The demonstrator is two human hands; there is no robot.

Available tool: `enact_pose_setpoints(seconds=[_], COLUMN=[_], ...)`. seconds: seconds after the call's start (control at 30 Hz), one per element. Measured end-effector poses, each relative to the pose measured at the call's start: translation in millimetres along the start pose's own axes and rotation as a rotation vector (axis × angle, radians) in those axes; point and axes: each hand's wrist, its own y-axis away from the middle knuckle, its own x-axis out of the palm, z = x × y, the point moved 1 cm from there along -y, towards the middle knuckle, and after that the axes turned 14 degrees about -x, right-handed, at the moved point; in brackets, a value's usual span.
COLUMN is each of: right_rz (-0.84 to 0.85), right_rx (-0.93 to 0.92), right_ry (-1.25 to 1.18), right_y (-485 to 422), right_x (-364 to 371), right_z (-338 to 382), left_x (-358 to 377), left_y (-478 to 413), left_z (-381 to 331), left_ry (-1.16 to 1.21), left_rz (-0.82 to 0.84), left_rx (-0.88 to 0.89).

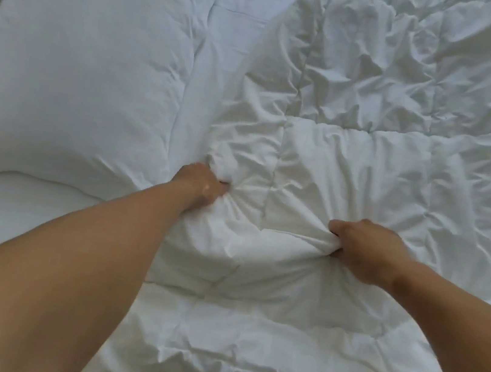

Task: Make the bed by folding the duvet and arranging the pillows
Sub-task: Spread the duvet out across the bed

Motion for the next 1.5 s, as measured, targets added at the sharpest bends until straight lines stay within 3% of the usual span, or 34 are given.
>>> enact_pose_setpoints(seconds=[0.1,0.17,0.23,0.37,0.43,0.53,0.57,0.6,0.73,0.9,0.97,1.07,1.13,1.2,1.23,1.3,1.37,1.43,1.5], right_rz=[-0.277,-0.500,-0.552,-0.275,-0.376,-0.663,-0.673,-0.607,-0.054,-0.029,0.033,0.103,0.084,0.168,0.196,0.014,-0.387,-0.664,-0.661], right_rx=[0.160,0.254,0.304,0.221,0.146,0.037,0.010,-0.031,-0.023,0.173,0.144,0.045,0.005,-0.093,-0.146,-0.124,-0.035,0.162,0.357], right_ry=[-0.018,-0.024,-0.126,-0.420,-0.434,-0.263,-0.202,-0.146,0.068,0.013,-0.108,-0.268,-0.359,-0.449,-0.446,-0.436,-0.316,-0.193,-0.126], right_y=[-8.9,-19.8,-31.9,-25.6,6.3,78.6,104.2,126.5,165.8,125.7,122.4,146.0,170.6,192.6,202.3,218.0,235.8,265.6,298.7], right_x=[-54.8,-86.8,-98.3,-63.6,-49.0,-10.9,8.3,31.5,109.4,102.8,95.4,97.0,106.7,121.2,126.6,122.3,106.0,90.9,90.7], right_z=[-36.1,-55.4,-63.1,-41.3,-16.2,18.2,29.1,37.0,13.5,-23.1,-11.5,6.3,23.9,40.0,41.1,24.0,-14.0,-63.5,-111.3], left_x=[-57.9,-85.2,-89.3,-37.7,0.4,48.1,59.4,68.6,86.1,81.8,86.4,120.0,163.1,203.8,220.4,238.3,242.5,250.7,265.3], left_y=[-1.1,-9.6,-18.6,-20.5,-8.3,16.5,23.9,31.2,42.6,47.4,72.6,140.7,189.2,223.0,229.6,234.8,250.0,271.3,298.4], left_z=[-38.3,-59.4,-63.7,-17.6,24.4,87.8,104.6,118.5,165.5,171.0,145.7,93.6,61.5,43.6,40.4,33.9,24.6,8.6,-11.2], left_ry=[0.392,0.492,0.423,0.247,0.204,0.038,0.019,0.056,0.125,0.003,-0.013,0.099,0.059,-0.225,-0.377,-0.520,-0.528,-0.357,-0.109], left_rz=[-0.289,-0.391,-0.372,-0.124,-0.055,-0.182,-0.211,-0.203,-0.193,-0.284,-0.414,-0.508,-0.231,0.074,0.093,0.029,-0.053,-0.186,-0.234], left_rx=[0.044,0.106,0.085,-0.048,-0.007,-0.009,-0.040,-0.085,-0.154,-0.215,-0.102,0.381,0.651,0.630,0.567,0.440,0.382,0.557,0.833])
